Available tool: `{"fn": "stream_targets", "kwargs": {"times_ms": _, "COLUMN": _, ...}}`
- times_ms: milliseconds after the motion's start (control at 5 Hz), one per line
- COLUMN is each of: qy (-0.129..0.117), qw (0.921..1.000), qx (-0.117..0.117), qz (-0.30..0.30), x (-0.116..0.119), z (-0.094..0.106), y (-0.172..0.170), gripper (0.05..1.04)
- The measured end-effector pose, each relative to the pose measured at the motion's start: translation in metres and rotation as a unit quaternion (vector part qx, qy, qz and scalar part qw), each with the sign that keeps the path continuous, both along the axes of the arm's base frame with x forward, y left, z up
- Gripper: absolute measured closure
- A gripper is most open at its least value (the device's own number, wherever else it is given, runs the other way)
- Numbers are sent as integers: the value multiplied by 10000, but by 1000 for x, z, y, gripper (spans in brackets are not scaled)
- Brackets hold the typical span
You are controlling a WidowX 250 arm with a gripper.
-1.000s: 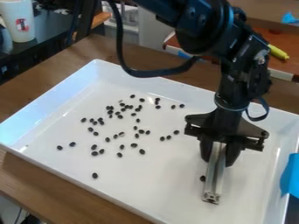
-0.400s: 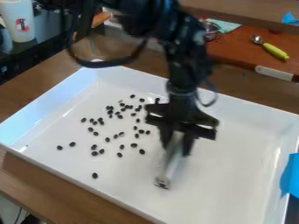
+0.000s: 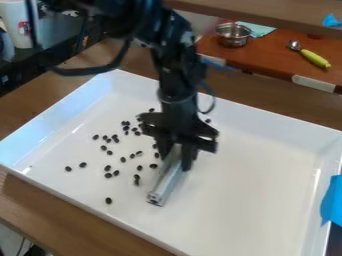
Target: Sweep into pile
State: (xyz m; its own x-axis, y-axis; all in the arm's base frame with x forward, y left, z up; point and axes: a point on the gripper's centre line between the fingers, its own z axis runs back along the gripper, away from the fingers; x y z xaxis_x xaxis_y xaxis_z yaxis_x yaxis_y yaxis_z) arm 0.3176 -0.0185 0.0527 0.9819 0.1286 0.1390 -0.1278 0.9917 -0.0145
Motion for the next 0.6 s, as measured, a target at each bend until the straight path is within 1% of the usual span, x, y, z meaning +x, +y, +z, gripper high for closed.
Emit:
{"fn": "stream_targets", "kwargs": {"times_ms": 200, "qy": -127, "qw": 9999, "qx": 19, "qz": -28, "x": -8, "z": 0, "y": 29, "gripper": 705}}
{"fn": "stream_targets", "kwargs": {"times_ms": 400, "qy": -182, "qw": 9998, "qx": 45, "qz": -87, "x": -16, "z": 0, "y": 57, "gripper": 705}}
{"fn": "stream_targets", "kwargs": {"times_ms": 600, "qy": -177, "qw": 9998, "qx": 40, "qz": -93, "x": -26, "z": 0, "y": 88, "gripper": 705}}
